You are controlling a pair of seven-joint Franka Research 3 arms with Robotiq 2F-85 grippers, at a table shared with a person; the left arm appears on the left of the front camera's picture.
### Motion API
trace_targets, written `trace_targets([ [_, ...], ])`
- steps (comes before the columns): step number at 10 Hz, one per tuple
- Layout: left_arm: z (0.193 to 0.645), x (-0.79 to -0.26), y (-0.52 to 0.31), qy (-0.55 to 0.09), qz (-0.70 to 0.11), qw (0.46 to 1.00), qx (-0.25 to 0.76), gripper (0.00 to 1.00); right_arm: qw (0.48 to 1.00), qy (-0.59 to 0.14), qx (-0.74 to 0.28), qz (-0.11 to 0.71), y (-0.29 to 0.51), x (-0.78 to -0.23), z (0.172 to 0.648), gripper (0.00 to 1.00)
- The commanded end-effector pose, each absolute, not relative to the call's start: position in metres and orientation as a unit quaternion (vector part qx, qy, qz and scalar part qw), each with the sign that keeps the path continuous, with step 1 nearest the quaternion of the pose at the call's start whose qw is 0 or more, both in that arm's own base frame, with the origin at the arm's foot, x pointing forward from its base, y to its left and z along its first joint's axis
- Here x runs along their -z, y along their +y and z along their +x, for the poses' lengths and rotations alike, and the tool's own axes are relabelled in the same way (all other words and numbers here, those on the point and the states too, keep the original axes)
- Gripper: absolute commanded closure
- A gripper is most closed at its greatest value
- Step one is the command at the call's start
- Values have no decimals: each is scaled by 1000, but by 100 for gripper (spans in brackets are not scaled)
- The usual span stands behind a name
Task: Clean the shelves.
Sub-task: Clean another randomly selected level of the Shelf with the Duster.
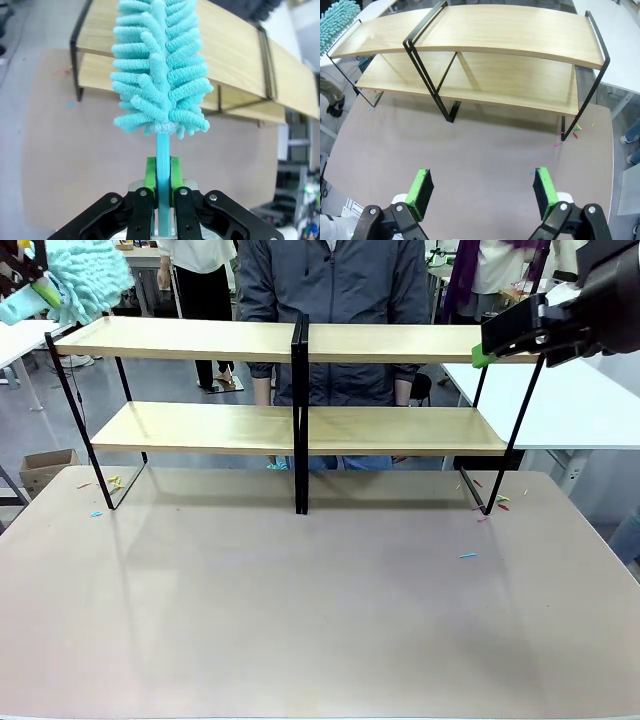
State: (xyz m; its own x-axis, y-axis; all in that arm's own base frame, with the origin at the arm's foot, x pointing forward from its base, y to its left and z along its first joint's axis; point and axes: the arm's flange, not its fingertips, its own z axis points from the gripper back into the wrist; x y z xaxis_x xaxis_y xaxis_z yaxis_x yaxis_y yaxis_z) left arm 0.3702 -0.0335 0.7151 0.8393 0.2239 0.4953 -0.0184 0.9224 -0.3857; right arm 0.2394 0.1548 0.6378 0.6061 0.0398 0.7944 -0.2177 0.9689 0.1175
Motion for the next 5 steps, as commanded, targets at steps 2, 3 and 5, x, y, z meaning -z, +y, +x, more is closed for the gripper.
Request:
trace_targets([
  [2,329,-718,25,-234,-316,909,137,88,891,-437,-71,103,155,-638,240,0],
  [3,314,-719,57,-226,-363,881,203,88,891,-437,-71,103,155,-638,240,0],
  [5,301,-708,115,-247,-435,820,279,88,891,-437,-71,103,155,-638,240,0],
])
